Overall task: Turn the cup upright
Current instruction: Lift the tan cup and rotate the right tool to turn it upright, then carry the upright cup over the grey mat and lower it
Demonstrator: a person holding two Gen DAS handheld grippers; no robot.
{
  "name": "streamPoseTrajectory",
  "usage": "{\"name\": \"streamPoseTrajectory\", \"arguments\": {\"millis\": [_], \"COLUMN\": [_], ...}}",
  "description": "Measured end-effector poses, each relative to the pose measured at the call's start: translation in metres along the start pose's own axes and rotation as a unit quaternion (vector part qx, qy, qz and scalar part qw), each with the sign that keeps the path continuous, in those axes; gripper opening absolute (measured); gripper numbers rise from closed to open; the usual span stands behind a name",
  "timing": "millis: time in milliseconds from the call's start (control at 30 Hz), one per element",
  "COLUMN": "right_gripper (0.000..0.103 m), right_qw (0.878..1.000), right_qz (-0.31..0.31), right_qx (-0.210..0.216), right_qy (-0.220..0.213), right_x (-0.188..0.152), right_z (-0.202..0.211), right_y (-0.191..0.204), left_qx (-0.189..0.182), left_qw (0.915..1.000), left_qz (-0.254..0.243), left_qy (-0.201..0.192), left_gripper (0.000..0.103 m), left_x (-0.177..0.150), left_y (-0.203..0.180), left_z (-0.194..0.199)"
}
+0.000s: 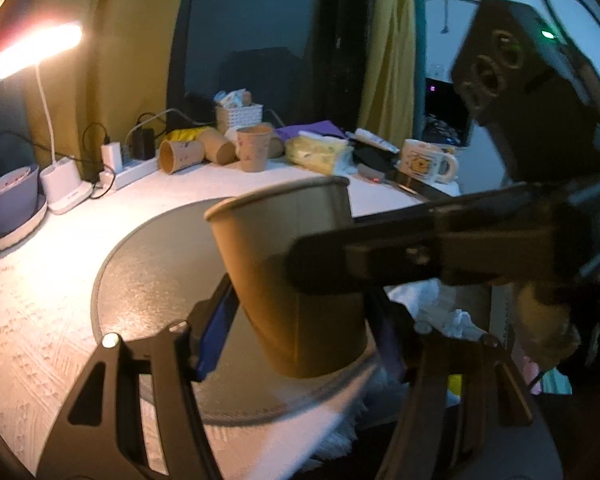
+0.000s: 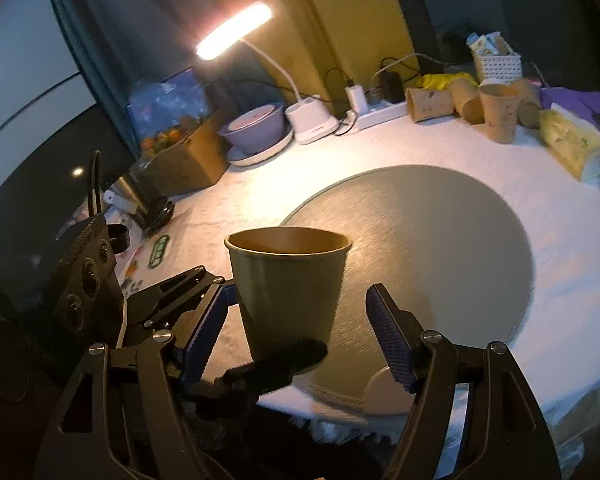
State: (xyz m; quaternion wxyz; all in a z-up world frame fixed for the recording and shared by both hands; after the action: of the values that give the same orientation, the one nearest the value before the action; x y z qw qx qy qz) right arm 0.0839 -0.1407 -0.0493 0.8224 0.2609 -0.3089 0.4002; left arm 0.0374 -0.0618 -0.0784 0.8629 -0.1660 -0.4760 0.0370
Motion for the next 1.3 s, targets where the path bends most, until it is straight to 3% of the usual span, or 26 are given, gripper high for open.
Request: {"name": "streamPoseTrajectory", "arguments": {"millis": [500, 700, 767, 867, 1300], "right_gripper": [0.074, 0.067, 0.066, 0.066, 0.066], "right_qw": [0.998, 0.998, 0.998, 0.998, 0.999], "right_qz": [-0.027, -0.039, -0.038, -0.039, -0.022], "right_qx": [0.048, 0.055, 0.052, 0.049, -0.033], "right_qy": [-0.002, 0.006, 0.012, 0.016, 0.012], "right_x": [-0.003, -0.006, -0.007, -0.005, 0.017], "right_z": [-0.005, -0.015, -0.020, -0.025, -0.040], "right_y": [-0.011, -0.021, -0.024, -0.027, -0.057], "left_qx": [-0.029, -0.022, -0.024, -0.028, -0.003], "left_qw": [0.9993, 0.9994, 0.9992, 0.9989, 0.9951], "left_qz": [-0.025, -0.012, -0.006, 0.005, 0.065], "left_qy": [0.003, 0.023, 0.030, 0.038, 0.075], "left_gripper": [0.065, 0.066, 0.068, 0.079, 0.080], "left_x": [-0.002, -0.003, -0.003, -0.003, 0.005], "left_y": [-0.011, -0.005, -0.001, 0.005, 0.050], "left_z": [-0.002, -0.014, -0.019, -0.024, -0.044]}}
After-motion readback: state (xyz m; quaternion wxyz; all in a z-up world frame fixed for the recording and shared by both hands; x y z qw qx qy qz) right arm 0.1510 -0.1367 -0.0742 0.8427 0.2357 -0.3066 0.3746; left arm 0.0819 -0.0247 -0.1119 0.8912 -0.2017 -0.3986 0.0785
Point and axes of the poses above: each gripper's, at about its wrist camera, not at the fingertips, and z roughly against the way its jaws point, y to its left, x to its top, the point moved 2 cm from there along -z, roughly the way its jaws point, and after that the axes turned 15 degrees about z, right-handed, at the moved point
